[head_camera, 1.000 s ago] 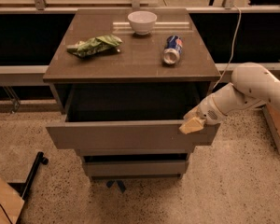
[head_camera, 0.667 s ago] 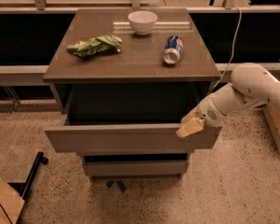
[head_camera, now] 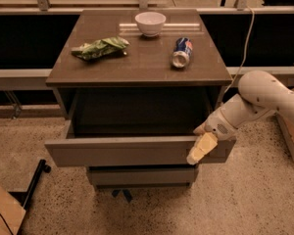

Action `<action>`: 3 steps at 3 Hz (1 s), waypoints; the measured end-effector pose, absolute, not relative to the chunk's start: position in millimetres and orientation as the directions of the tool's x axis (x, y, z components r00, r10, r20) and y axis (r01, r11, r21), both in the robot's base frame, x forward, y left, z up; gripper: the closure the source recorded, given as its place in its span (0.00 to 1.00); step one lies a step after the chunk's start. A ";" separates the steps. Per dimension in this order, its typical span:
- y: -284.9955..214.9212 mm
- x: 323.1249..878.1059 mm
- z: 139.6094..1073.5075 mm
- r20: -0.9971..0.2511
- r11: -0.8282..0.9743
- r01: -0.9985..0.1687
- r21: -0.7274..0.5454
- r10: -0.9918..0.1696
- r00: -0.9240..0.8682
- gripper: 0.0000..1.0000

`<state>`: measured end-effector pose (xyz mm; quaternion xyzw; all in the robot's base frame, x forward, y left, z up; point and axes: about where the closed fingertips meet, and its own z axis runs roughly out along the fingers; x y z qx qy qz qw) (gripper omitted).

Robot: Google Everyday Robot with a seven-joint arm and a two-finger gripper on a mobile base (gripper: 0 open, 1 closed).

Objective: Open top drawer

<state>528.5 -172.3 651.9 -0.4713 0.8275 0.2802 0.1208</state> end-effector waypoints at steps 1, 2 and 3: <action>-172.3 528.7 652.1 -0.464 0.399 -0.848 0.350 -0.712 -0.527 0.18; -181.7 493.8 643.6 -0.416 0.417 -0.806 0.420 -0.701 -0.580 0.41; -181.7 496.6 643.6 -0.416 0.417 -0.806 0.420 -0.701 -0.580 0.44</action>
Offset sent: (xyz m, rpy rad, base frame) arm -0.1556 -0.0425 -0.0295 -0.0080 0.3704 -0.1025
